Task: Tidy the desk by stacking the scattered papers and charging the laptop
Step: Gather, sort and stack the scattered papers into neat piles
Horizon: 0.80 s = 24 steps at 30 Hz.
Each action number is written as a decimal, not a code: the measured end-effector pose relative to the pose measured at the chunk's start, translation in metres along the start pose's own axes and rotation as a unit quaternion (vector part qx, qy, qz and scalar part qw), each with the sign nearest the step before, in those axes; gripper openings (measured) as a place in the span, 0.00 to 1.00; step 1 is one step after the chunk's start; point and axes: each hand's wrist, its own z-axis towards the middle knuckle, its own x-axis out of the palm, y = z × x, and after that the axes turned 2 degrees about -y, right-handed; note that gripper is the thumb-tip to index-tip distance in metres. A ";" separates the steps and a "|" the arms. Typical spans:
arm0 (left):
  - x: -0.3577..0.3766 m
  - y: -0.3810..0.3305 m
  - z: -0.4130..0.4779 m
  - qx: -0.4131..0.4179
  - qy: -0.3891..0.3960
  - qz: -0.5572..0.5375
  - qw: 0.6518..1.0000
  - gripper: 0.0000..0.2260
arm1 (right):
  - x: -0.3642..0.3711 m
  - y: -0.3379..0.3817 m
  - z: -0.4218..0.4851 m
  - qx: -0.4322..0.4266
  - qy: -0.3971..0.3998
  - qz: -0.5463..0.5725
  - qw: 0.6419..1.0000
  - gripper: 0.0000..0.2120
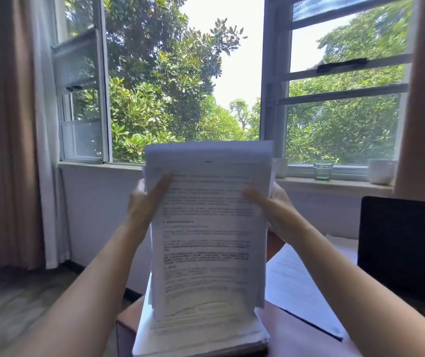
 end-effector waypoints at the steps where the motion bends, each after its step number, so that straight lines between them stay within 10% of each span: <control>1: -0.002 0.004 -0.002 -0.015 0.010 -0.001 1.000 0.36 | 0.000 -0.001 0.000 0.003 -0.001 -0.013 1.000 0.20; 8: 0.013 -0.004 -0.004 0.067 -0.003 0.099 0.993 0.05 | 0.037 0.008 0.008 -0.100 -0.109 -0.095 0.984 0.07; 24: 0.027 -0.037 0.025 -0.001 -0.069 0.049 0.996 0.27 | 0.041 0.059 0.055 0.036 -0.231 -0.127 0.964 0.21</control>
